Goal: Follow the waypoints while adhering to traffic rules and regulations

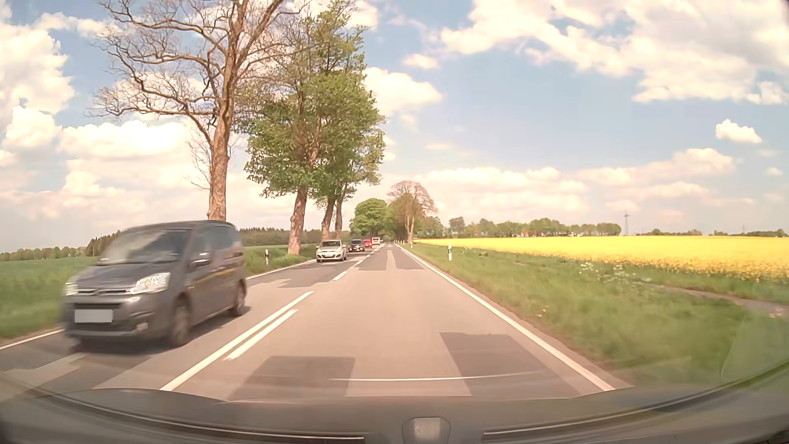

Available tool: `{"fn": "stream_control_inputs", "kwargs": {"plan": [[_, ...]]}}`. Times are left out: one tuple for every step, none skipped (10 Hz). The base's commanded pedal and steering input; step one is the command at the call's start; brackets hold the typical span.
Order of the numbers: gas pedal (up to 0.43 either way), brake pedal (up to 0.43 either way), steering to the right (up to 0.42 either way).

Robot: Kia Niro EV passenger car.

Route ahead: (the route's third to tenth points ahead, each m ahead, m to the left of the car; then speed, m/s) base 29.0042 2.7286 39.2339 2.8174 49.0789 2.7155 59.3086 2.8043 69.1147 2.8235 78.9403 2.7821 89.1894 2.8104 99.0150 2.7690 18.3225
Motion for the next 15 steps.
{"fn": "stream_control_inputs", "kwargs": {"plan": [[0.15, 0.0, -0.002], [0.15, 0.0, -0.003], [0.15, 0.0, -0.003], [0.15, 0.0, -0.003], [0.15, 0.0, -0.003], [0.15, 0.0, -0.003], [0.15, 0.0, -0.003], [0.15, 0.0, -0.003], [0.15, 0.0, -0.003], [0.15, 0.0, -0.003], [0.15, 0.0, -0.003], [0.15, 0.0, -0.003], [0.15, 0.0, -0.004], [0.15, 0.0, -0.004], [0.15, 0.0, -0.005]]}}
